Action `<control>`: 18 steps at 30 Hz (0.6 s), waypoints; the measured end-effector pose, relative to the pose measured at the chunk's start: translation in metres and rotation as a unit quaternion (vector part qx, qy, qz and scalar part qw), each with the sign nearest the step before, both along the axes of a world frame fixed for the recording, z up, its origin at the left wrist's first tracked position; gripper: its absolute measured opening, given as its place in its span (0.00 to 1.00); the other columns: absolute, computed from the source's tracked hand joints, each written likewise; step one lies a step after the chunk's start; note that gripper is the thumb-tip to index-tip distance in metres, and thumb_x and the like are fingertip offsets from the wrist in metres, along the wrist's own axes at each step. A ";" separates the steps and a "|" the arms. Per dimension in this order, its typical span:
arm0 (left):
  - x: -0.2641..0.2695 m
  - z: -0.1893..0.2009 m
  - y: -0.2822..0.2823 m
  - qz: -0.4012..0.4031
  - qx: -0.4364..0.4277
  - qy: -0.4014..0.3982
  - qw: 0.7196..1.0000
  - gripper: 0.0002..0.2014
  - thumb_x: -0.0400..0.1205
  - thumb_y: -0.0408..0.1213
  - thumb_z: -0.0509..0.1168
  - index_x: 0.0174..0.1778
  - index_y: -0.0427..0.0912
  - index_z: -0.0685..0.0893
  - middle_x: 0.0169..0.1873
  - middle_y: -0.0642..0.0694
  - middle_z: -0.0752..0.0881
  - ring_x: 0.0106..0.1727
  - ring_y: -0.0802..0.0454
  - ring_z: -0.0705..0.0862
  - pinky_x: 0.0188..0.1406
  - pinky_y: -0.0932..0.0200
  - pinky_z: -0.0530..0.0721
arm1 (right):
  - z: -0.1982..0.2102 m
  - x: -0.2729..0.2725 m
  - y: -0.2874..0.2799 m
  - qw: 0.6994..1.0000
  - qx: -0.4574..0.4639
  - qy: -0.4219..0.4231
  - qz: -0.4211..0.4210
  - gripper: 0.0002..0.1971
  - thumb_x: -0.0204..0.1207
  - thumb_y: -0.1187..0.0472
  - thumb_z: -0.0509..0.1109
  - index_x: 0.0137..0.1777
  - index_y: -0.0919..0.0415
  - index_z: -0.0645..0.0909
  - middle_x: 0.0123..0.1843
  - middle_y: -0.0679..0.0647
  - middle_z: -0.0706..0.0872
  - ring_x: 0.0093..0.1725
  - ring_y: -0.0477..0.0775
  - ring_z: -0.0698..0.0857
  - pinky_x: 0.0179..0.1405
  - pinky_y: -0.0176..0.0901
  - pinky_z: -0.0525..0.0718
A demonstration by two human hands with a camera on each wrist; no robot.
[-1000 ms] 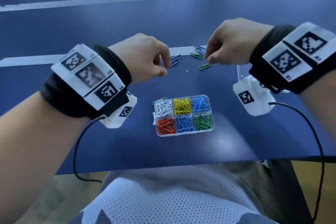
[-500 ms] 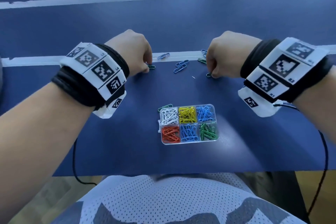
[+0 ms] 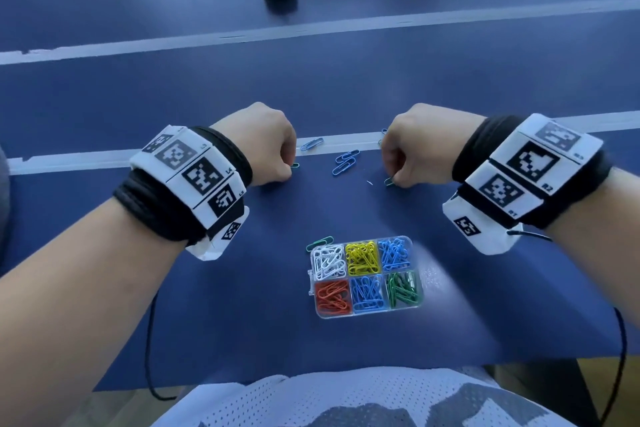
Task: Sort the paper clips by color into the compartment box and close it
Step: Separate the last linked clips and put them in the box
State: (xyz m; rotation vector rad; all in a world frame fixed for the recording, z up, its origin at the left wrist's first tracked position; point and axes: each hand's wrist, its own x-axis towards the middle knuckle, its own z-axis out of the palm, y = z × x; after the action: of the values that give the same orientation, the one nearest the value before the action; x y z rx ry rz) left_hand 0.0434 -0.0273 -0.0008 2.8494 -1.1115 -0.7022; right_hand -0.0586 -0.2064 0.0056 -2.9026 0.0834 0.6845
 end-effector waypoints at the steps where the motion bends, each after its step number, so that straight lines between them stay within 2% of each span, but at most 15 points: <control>1: 0.000 0.000 -0.001 -0.002 -0.009 0.007 1.000 0.02 0.71 0.38 0.67 0.36 0.50 0.84 0.30 0.56 0.83 0.37 0.52 0.81 0.42 0.57 0.84 | 0.000 0.001 -0.001 1.000 0.007 0.002 -0.004 0.07 0.66 0.63 0.71 0.31 0.51 0.81 0.28 0.44 0.80 0.35 0.51 0.79 0.36 0.37 0.78; 3: 0.001 0.001 -0.003 -0.001 -0.030 0.021 0.999 0.05 0.73 0.42 0.69 0.43 0.51 0.83 0.32 0.57 0.84 0.39 0.54 0.78 0.45 0.57 0.82 | -0.001 0.002 -0.005 0.999 0.035 0.018 -0.021 0.05 0.67 0.62 0.73 0.36 0.49 0.82 0.29 0.43 0.81 0.37 0.50 0.80 0.40 0.38 0.80; 5: 0.003 0.001 -0.007 0.003 -0.056 0.015 0.998 0.09 0.75 0.46 0.69 0.50 0.50 0.82 0.38 0.53 0.87 0.44 0.53 0.77 0.49 0.55 0.80 | 0.000 0.003 -0.008 0.996 0.070 0.021 -0.044 0.06 0.68 0.61 0.72 0.39 0.48 0.84 0.31 0.41 0.82 0.36 0.47 0.80 0.42 0.38 0.80; 7: 0.008 -0.003 -0.012 0.006 -0.064 -0.001 0.998 0.12 0.77 0.46 0.67 0.55 0.50 0.83 0.45 0.49 0.87 0.50 0.49 0.79 0.53 0.54 0.80 | 0.002 0.005 -0.010 0.994 0.093 0.000 -0.059 0.08 0.69 0.62 0.70 0.42 0.47 0.86 0.32 0.42 0.84 0.33 0.41 0.79 0.41 0.38 0.79; 9: 0.012 -0.006 -0.016 0.014 -0.058 -0.002 0.998 0.10 0.76 0.45 0.68 0.52 0.50 0.86 0.47 0.47 0.86 0.52 0.46 0.82 0.53 0.53 0.82 | 0.006 0.008 -0.007 0.990 0.117 -0.021 -0.074 0.09 0.70 0.62 0.67 0.43 0.47 0.84 0.30 0.43 0.81 0.31 0.39 0.77 0.39 0.38 0.75; 11: 0.013 -0.004 -0.020 0.017 -0.055 -0.003 0.998 0.05 0.74 0.42 0.71 0.43 0.49 0.88 0.41 0.48 0.85 0.48 0.44 0.84 0.47 0.55 0.82 | 0.006 0.011 -0.002 0.989 0.124 -0.029 -0.072 0.10 0.71 0.63 0.64 0.45 0.46 0.82 0.29 0.44 0.78 0.31 0.40 0.75 0.40 0.38 0.73; 13: 0.013 -0.001 -0.024 0.006 -0.046 -0.010 0.999 0.02 0.74 0.39 0.70 0.38 0.47 0.88 0.35 0.48 0.83 0.44 0.44 0.84 0.42 0.57 0.80 | 0.005 0.015 0.004 0.990 0.121 -0.028 -0.060 0.11 0.72 0.62 0.63 0.46 0.48 0.84 0.31 0.44 0.77 0.32 0.42 0.76 0.42 0.39 0.75; 16: 0.009 -0.001 -0.028 -0.004 -0.033 -0.016 0.999 0.05 0.74 0.35 0.66 0.33 0.47 0.85 0.31 0.49 0.81 0.42 0.44 0.84 0.38 0.57 0.79 | 0.001 0.021 0.012 0.991 0.126 -0.030 -0.047 0.10 0.72 0.64 0.64 0.43 0.52 0.86 0.40 0.46 0.83 0.40 0.49 0.80 0.46 0.40 0.80; 18: 0.008 -0.003 -0.028 0.000 -0.034 -0.007 0.999 0.07 0.72 0.34 0.66 0.29 0.47 0.81 0.28 0.51 0.80 0.42 0.45 0.85 0.37 0.57 0.80 | 0.001 0.023 0.014 0.990 0.129 -0.032 -0.047 0.10 0.73 0.65 0.63 0.41 0.50 0.83 0.39 0.44 0.83 0.42 0.50 0.80 0.45 0.41 0.80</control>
State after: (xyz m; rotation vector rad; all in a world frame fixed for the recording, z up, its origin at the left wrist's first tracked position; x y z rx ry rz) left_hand 0.0515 -0.0555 -0.0040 2.8019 -1.1149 -0.6327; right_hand -0.0353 -0.1923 0.0066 -2.6504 0.1128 0.5414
